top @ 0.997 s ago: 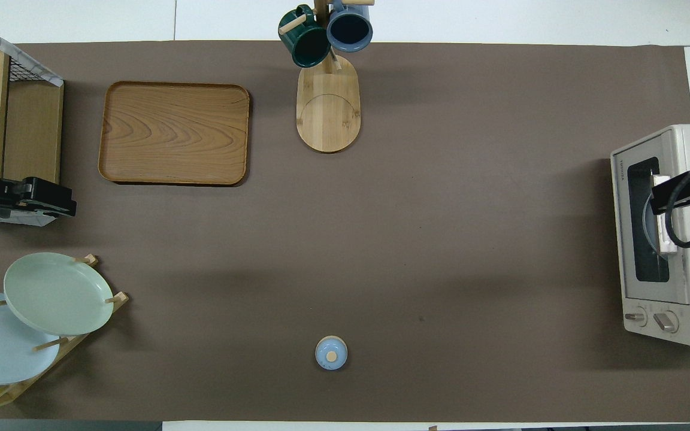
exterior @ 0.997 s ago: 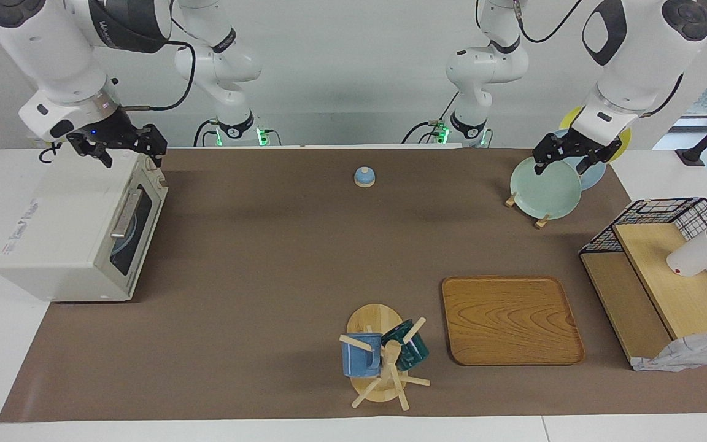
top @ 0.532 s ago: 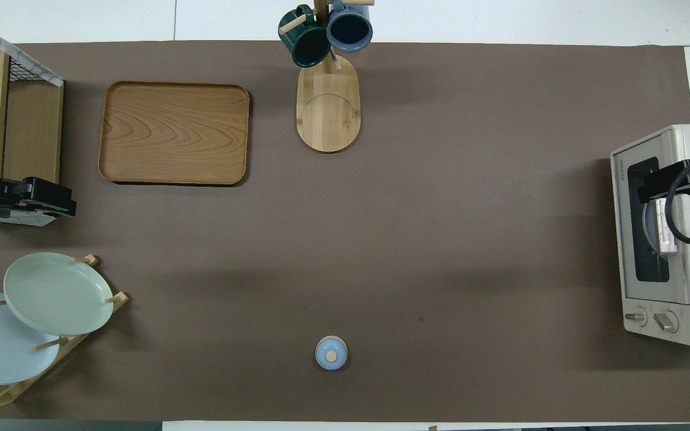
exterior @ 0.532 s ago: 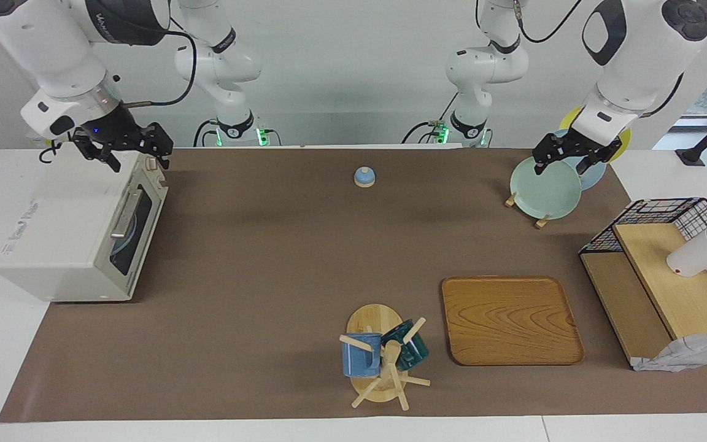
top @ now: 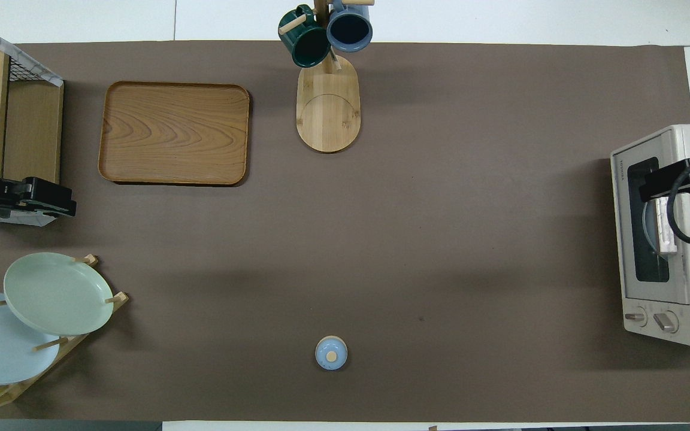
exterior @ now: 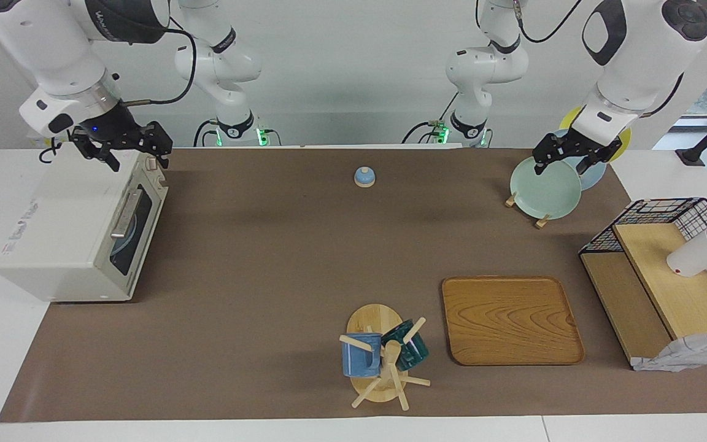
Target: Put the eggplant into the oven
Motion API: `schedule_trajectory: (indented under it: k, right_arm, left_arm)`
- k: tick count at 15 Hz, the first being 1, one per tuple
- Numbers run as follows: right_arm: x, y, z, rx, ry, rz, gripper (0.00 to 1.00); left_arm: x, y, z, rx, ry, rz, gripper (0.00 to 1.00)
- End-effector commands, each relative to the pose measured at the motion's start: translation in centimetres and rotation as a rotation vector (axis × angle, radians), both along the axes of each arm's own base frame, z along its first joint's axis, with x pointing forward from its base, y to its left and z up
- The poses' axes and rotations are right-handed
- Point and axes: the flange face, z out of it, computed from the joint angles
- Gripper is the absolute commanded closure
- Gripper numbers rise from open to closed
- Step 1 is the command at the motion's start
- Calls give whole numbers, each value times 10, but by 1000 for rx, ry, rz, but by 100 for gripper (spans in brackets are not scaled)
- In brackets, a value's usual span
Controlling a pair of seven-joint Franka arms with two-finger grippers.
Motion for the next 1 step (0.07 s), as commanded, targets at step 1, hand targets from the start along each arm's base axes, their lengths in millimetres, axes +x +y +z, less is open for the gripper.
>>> schedule_trajectory:
  k: [1]
  right_arm:
    - [1,0,4,-17,-18,-6,0]
  left_arm:
    - [-2,4,2,15,-3,-7,0]
